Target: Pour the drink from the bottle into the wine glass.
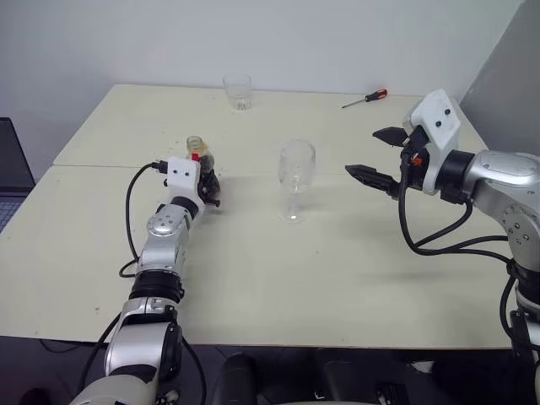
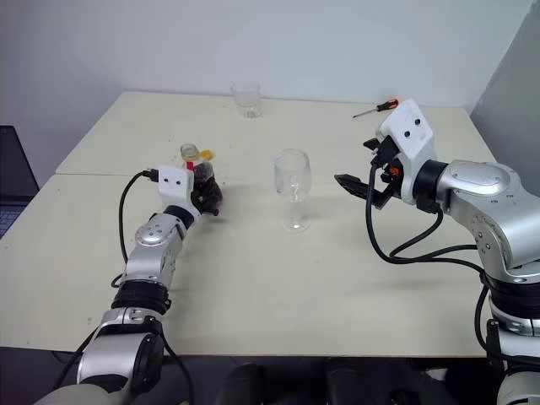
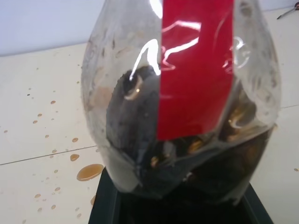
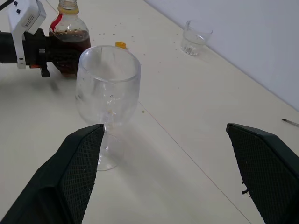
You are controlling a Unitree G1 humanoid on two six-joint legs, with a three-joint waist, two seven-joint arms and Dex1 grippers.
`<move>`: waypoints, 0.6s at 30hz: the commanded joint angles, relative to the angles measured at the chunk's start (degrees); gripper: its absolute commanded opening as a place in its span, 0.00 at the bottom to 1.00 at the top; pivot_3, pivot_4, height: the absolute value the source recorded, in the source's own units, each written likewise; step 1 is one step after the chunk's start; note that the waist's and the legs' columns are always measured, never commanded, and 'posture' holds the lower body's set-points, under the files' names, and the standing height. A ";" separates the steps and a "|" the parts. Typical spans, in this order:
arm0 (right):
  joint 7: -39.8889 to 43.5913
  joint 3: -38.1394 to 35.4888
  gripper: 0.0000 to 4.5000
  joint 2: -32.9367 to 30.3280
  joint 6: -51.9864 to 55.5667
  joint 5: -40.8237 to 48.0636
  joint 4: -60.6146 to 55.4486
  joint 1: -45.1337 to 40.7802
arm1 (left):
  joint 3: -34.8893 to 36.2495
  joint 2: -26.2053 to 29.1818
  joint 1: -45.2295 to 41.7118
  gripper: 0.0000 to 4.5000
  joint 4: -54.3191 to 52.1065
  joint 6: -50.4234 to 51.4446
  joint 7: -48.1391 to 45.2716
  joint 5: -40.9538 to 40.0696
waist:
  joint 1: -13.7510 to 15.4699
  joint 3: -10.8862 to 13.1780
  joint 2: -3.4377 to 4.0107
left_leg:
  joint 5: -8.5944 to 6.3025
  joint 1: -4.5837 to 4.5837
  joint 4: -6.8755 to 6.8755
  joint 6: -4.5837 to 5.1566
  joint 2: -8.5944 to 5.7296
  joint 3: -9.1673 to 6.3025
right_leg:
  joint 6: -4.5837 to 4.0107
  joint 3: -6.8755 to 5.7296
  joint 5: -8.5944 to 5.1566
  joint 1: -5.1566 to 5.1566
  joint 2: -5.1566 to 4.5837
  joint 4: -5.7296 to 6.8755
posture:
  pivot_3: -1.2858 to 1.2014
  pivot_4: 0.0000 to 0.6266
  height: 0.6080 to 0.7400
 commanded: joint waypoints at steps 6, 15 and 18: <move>0.03 -1.67 1.00 -0.81 -0.98 -0.08 -1.44 -0.65 | -1.11 1.32 -7.09 0.19 -4.82 2.39 -2.16 0.39 | 0.03 0.00 0.00 | 0.00 -0.32 0.10 0.00 -0.02 -0.02 | 0.02 -0.01 0.02 -0.28 0.00 0.04 | 0.52 0.24 1.00; -0.93 -3.00 1.00 -1.10 -0.16 0.22 -3.33 0.79 | -5.76 3.29 -16.12 0.19 -1.56 2.01 -6.64 3.79 | 0.05 0.00 -0.01 | 0.00 -0.53 0.17 0.00 -0.04 -0.07 | 0.02 -0.05 0.03 -0.40 0.01 0.03 | 0.52 0.24 1.00; -1.34 -3.47 1.00 -1.18 0.18 0.30 -4.12 1.38 | -6.83 3.93 -18.40 0.18 0.91 -0.27 -8.18 4.81 | 0.01 0.01 0.00 | 0.00 -0.54 0.17 0.00 -0.05 -0.08 | 0.02 -0.06 0.03 -0.42 0.02 0.03 | 0.52 0.24 1.00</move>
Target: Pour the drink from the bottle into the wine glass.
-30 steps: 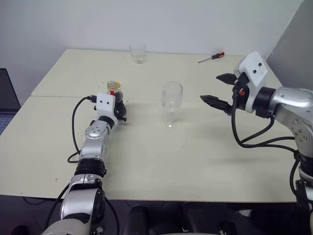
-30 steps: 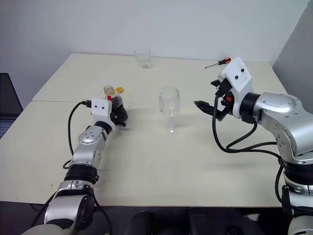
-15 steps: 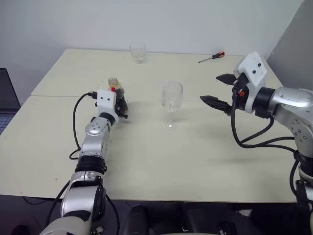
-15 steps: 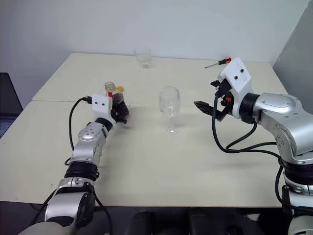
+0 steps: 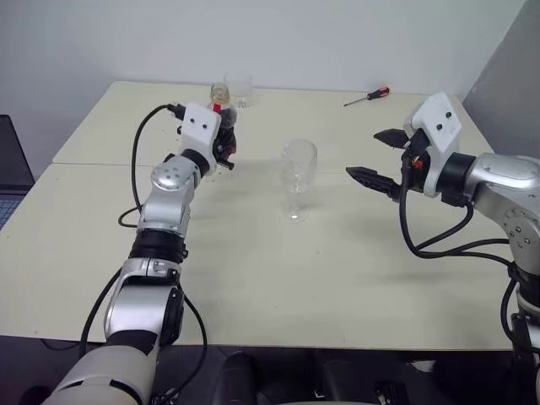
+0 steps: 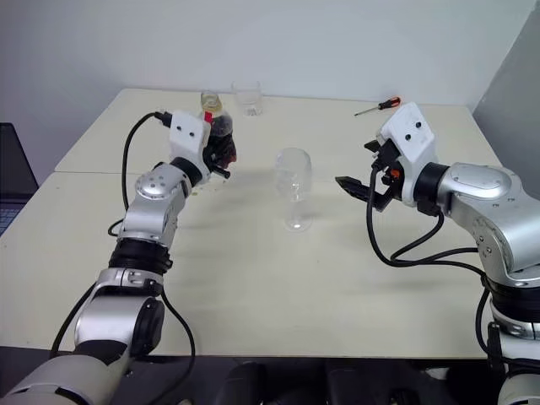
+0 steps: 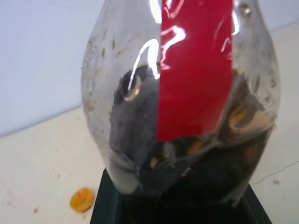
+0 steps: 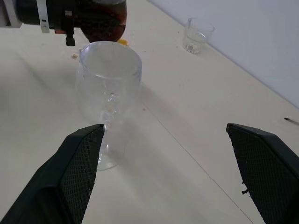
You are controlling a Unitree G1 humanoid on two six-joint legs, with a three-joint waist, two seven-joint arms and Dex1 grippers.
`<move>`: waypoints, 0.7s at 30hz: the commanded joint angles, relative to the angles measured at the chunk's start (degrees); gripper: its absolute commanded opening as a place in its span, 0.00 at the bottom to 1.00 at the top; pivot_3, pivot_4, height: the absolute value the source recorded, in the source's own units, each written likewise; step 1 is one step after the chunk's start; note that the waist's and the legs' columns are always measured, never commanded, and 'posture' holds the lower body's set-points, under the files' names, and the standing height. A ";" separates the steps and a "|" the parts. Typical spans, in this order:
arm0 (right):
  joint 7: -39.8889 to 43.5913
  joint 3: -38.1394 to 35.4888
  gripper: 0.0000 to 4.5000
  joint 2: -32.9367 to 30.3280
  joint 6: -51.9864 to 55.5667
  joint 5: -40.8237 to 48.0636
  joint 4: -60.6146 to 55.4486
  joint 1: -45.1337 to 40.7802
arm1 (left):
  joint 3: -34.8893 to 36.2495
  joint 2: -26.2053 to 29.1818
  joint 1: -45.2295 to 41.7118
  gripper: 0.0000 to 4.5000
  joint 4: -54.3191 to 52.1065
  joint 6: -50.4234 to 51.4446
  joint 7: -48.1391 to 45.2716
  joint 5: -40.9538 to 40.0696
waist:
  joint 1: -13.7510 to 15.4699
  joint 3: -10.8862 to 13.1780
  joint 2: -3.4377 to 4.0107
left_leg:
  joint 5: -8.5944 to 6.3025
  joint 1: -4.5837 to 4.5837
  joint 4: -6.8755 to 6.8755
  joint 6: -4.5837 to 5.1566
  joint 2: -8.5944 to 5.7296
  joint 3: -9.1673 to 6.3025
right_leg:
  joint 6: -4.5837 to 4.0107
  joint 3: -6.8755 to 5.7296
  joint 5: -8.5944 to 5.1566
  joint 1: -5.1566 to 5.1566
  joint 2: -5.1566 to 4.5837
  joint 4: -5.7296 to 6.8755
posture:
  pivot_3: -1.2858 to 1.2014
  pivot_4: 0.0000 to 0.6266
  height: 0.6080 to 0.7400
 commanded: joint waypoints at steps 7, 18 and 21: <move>-2.03 -4.04 1.00 -1.02 1.07 0.68 -5.09 1.62 | -4.71 1.19 -9.20 0.18 7.27 -11.35 -4.57 4.78 | 0.07 0.01 0.00 | 0.00 -0.03 0.04 0.00 -0.01 0.00 | 0.00 -0.01 0.00 0.00 0.00 0.00 | 0.52 0.24 1.00; -3.86 -5.63 1.00 -0.37 2.68 2.93 -8.91 3.94 | -9.85 2.06 -12.68 0.18 13.88 -22.87 -4.00 11.92 | 0.07 0.01 -0.01 | 0.00 -0.05 0.07 0.00 0.00 -0.01 | 0.00 0.00 0.01 -0.02 0.03 0.02 | 0.52 0.24 1.00; -4.64 -5.69 1.00 0.00 3.03 3.37 -9.60 4.17 | -10.36 2.18 -13.51 0.18 15.06 -24.96 -3.88 12.92 | 0.05 0.02 -0.01 | 0.00 -0.06 0.09 0.00 -0.02 0.00 | -0.01 0.01 0.01 -0.02 0.02 0.02 | 0.52 0.24 1.00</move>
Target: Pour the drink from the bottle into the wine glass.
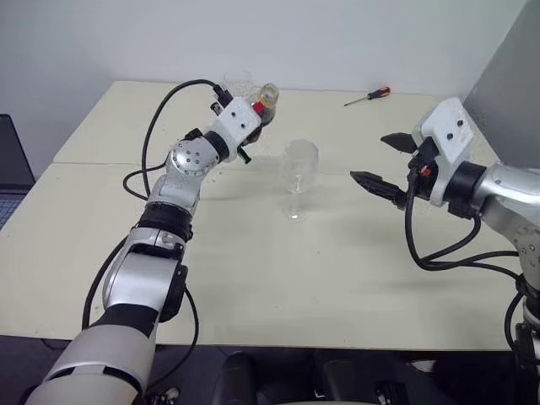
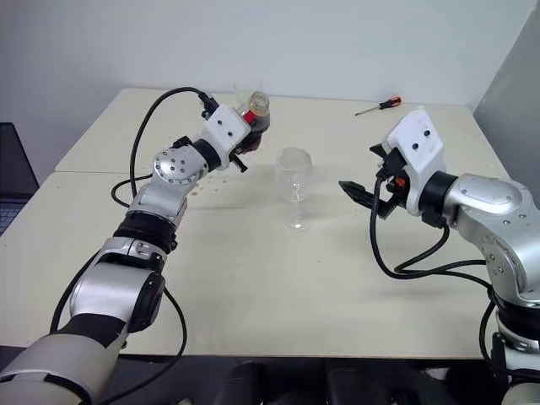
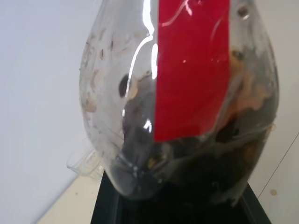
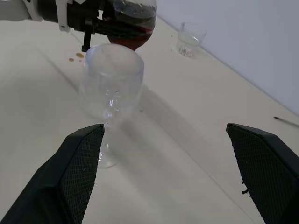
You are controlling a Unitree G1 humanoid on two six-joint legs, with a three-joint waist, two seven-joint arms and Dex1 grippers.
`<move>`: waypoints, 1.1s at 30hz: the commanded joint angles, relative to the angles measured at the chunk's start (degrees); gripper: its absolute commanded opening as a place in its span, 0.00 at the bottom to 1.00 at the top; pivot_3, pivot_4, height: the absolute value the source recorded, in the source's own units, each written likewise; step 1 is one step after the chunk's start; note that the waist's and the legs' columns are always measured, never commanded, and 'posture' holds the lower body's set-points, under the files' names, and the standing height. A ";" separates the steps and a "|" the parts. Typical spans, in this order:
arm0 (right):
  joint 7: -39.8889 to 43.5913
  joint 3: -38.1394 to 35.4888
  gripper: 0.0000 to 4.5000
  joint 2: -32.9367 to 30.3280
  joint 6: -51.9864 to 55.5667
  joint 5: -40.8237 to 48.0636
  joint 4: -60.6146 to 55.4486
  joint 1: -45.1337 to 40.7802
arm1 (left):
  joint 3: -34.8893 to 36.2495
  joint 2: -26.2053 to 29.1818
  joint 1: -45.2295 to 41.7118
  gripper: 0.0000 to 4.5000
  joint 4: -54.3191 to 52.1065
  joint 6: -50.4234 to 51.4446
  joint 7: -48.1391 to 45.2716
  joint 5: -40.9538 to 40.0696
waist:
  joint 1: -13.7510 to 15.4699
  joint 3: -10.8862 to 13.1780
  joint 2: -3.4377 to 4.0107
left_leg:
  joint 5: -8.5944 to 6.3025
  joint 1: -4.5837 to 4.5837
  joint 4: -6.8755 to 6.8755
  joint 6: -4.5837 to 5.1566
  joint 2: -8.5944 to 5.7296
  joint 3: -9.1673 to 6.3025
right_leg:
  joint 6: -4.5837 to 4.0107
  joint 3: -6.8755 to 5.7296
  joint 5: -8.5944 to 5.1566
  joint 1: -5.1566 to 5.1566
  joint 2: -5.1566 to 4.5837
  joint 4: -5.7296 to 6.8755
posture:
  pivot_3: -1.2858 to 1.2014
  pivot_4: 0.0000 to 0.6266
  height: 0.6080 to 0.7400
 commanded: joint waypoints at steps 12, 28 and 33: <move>-3.03 -2.36 1.00 0.39 1.14 2.32 -3.76 0.04 | -2.35 2.03 -6.16 0.18 3.43 -10.49 2.71 5.83 | -0.06 0.00 0.00 | 0.00 0.01 0.03 0.00 0.01 -0.01 | -0.14 -0.02 0.09 0.00 0.00 0.05 | 0.52 0.24 1.00; -3.78 -2.35 1.00 0.18 0.97 2.91 -3.77 0.08 | -5.53 4.53 -7.05 0.18 6.09 -17.74 4.92 11.67 | -0.07 0.00 0.00 | 0.00 0.01 0.04 0.00 0.02 -0.01 | -0.25 -0.02 0.15 -0.01 0.01 0.08 | 0.52 0.24 1.00; -3.73 -2.30 1.00 0.12 1.01 2.93 -3.60 -0.09 | -5.46 4.55 -7.48 0.18 6.44 -18.57 5.21 11.57 | 0.03 0.00 0.00 | 0.00 0.00 0.08 0.00 0.01 -0.01 | -0.25 -0.03 0.16 0.00 0.00 0.08 | 0.52 0.24 1.00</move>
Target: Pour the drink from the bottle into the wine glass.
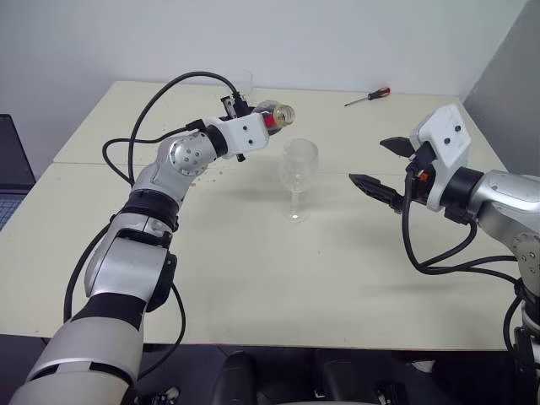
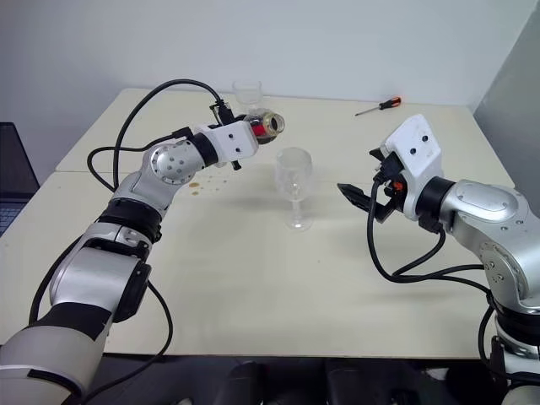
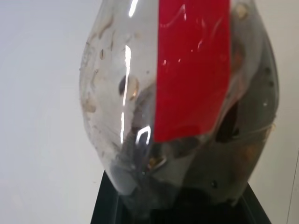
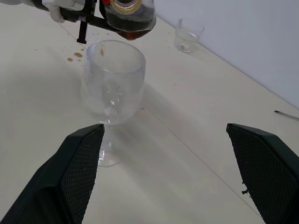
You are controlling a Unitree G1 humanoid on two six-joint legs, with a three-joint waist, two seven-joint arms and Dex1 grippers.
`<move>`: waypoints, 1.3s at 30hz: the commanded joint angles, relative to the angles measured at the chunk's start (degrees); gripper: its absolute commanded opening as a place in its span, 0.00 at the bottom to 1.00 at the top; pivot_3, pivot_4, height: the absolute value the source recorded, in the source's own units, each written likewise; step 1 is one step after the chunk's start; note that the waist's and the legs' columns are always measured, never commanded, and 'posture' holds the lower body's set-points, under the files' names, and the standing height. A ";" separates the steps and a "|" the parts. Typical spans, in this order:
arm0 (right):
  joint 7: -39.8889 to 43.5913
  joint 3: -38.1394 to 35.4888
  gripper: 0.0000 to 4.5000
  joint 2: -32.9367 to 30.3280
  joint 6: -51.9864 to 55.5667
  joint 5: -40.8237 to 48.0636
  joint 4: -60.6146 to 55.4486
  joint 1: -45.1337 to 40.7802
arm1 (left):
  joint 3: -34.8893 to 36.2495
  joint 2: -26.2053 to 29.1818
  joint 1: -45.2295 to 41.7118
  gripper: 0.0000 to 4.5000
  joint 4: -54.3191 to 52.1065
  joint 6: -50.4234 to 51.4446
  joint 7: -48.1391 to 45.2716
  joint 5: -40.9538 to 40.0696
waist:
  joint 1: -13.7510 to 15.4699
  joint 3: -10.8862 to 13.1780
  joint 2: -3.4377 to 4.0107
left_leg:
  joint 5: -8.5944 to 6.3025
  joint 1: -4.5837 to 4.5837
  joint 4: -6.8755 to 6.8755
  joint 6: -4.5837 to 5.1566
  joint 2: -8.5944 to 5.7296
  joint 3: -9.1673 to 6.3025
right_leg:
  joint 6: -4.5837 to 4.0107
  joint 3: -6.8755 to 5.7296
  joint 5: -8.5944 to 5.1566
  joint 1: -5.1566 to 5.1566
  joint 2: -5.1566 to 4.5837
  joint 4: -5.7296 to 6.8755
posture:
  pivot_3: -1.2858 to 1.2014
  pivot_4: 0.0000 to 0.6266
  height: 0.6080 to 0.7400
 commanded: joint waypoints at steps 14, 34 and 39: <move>-0.09 -1.36 1.00 -0.01 -0.88 0.40 -1.49 -0.41 | -1.48 1.67 -3.57 0.18 -1.51 -3.39 3.66 3.13 | -0.05 0.00 0.00 | 0.00 0.01 0.00 0.00 0.01 0.00 | 0.00 0.00 0.01 0.00 0.00 0.05 | 0.52 0.24 1.00; 0.25 -0.36 1.00 0.36 -1.47 0.15 -0.49 -1.22 | -5.02 3.56 -4.17 0.18 -0.48 -6.56 10.33 9.81 | 0.00 0.00 0.00 | 0.00 0.01 0.04 0.00 0.00 0.00 | -0.01 0.00 0.02 0.00 0.00 0.10 | 0.52 0.24 1.00; 0.07 -0.74 1.00 0.33 -1.19 0.27 -0.85 -0.87 | -5.14 3.20 -4.79 0.18 0.22 -6.76 10.76 9.76 | -0.02 0.00 0.00 | 0.00 0.01 0.05 0.00 0.01 0.00 | -0.01 0.00 0.02 0.00 0.00 0.12 | 0.52 0.24 1.00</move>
